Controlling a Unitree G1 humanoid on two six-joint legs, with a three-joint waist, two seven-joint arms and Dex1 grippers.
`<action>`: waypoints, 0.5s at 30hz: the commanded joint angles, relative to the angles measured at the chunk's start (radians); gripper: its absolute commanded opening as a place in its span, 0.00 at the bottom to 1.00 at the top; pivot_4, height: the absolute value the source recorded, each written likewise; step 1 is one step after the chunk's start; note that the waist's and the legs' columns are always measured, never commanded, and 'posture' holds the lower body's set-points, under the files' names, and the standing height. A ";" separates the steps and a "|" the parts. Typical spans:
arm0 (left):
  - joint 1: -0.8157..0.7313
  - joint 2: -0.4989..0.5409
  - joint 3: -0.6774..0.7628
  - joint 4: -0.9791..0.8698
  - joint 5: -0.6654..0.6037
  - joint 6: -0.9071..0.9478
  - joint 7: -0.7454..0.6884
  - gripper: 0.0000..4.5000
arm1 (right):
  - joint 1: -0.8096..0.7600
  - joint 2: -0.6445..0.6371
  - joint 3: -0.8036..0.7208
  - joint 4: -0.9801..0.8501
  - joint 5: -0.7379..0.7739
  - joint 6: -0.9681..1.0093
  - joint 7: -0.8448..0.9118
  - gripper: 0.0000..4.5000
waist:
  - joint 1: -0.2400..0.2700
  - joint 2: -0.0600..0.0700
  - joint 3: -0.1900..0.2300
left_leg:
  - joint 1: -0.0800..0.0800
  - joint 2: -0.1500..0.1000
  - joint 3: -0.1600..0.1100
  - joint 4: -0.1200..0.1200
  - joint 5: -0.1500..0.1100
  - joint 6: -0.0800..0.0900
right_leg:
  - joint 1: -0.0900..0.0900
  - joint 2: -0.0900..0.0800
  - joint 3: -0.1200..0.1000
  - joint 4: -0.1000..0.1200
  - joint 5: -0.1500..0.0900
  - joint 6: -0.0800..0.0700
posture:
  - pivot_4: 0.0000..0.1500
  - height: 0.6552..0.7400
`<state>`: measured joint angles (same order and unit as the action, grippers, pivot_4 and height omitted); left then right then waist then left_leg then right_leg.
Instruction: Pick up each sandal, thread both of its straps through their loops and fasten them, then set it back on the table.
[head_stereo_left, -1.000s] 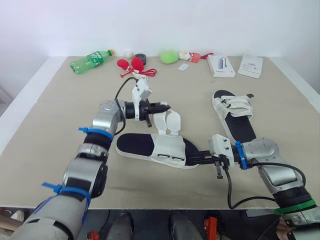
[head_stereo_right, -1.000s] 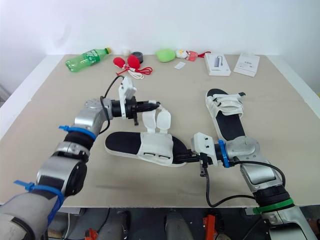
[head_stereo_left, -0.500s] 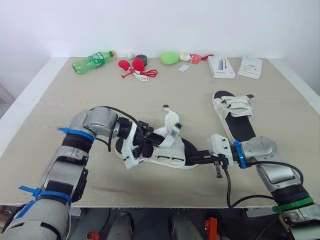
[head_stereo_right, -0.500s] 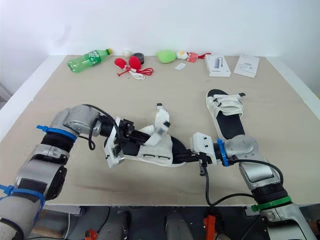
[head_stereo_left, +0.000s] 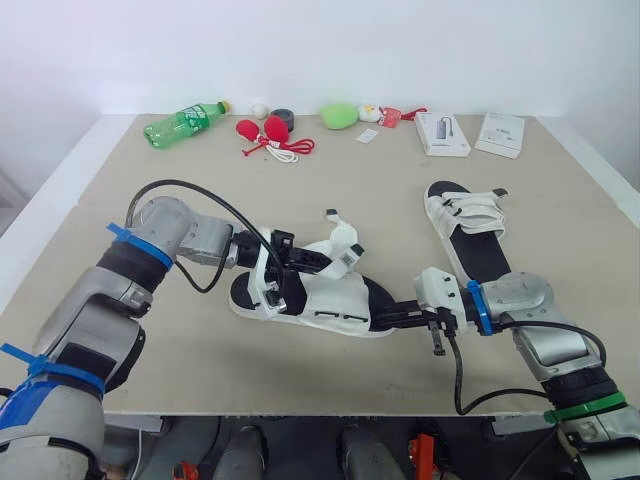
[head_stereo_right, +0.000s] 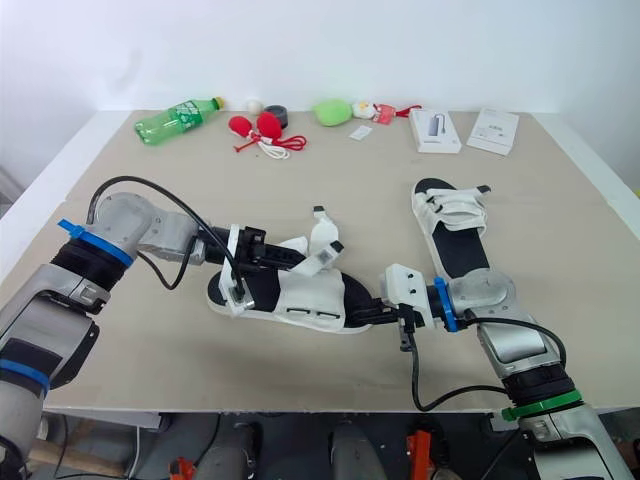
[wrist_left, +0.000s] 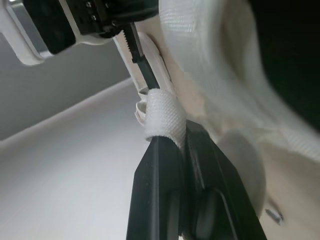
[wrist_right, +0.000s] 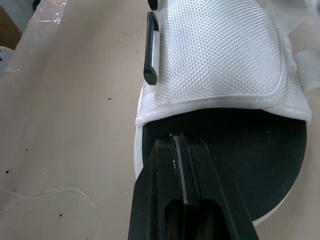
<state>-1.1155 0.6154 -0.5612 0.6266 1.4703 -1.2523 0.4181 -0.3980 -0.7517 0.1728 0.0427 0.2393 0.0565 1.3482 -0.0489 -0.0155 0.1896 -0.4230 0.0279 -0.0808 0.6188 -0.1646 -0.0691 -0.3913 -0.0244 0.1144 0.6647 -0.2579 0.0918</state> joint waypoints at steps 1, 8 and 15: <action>-0.046 0.023 -0.030 0.055 -0.067 0.009 0.025 0.02 | -0.001 -0.006 0.003 -0.006 -0.003 0.002 0.010 0.00 | 0.000 0.000 0.000 | 0.000 0.000 0.000 0.000 0.000 0.000 | 0.000 0.000 0.000 0.000 0.000 0.000 | 1.00 1.00; -0.069 0.058 -0.044 0.091 -0.243 -0.129 -0.005 0.25 | -0.011 -0.003 0.008 0.005 -0.005 -0.002 0.017 0.00 | 0.000 0.000 0.000 | 0.000 0.000 0.000 0.000 0.000 0.000 | 0.000 0.000 0.000 0.000 0.000 0.000 | 1.00 1.00; -0.160 0.028 -0.215 0.503 -0.684 -0.362 -0.300 0.61 | -0.026 0.002 0.015 0.022 -0.005 -0.009 0.022 0.00 | -0.001 0.000 0.000 | 0.000 0.000 0.001 0.001 0.000 0.001 | 0.000 0.000 0.000 0.000 0.000 0.000 | 1.00 1.00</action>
<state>-1.2534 0.6420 -0.7411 1.0699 0.9087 -1.5866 0.1803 -0.4148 -0.7493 0.1833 0.0631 0.2393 0.0543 1.3547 -0.0500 -0.0156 0.1895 -0.4228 0.0279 -0.0802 0.6193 -0.1642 -0.0685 -0.3911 -0.0243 0.1145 0.6649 -0.2576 0.0916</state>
